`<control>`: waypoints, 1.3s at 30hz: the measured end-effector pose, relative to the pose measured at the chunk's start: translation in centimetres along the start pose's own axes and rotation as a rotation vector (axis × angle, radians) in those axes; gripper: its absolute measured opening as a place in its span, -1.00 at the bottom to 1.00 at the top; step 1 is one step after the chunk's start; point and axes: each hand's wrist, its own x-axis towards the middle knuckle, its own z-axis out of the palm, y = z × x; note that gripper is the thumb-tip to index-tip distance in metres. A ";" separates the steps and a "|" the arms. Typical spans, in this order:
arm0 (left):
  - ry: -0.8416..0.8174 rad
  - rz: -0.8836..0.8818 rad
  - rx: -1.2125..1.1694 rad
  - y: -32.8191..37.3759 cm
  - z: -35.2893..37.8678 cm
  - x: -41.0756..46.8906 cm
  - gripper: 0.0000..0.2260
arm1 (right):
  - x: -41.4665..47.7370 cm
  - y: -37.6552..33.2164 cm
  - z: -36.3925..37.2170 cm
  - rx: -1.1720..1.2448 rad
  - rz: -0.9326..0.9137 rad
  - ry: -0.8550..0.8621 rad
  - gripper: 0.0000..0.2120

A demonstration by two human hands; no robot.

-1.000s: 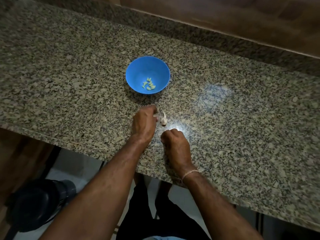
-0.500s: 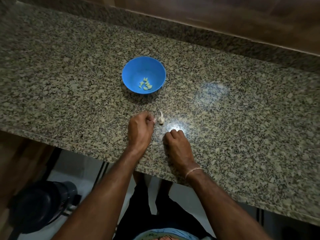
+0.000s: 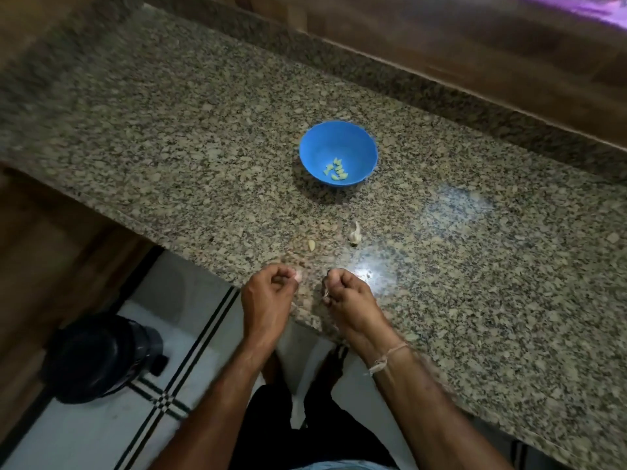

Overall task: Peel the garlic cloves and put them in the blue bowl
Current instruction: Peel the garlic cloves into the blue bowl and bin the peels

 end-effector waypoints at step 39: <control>0.682 -0.656 -0.340 -42.4 -47.0 -8.2 -0.95 | -2.0 39.5 51.5 -0.334 0.592 -0.399 -0.84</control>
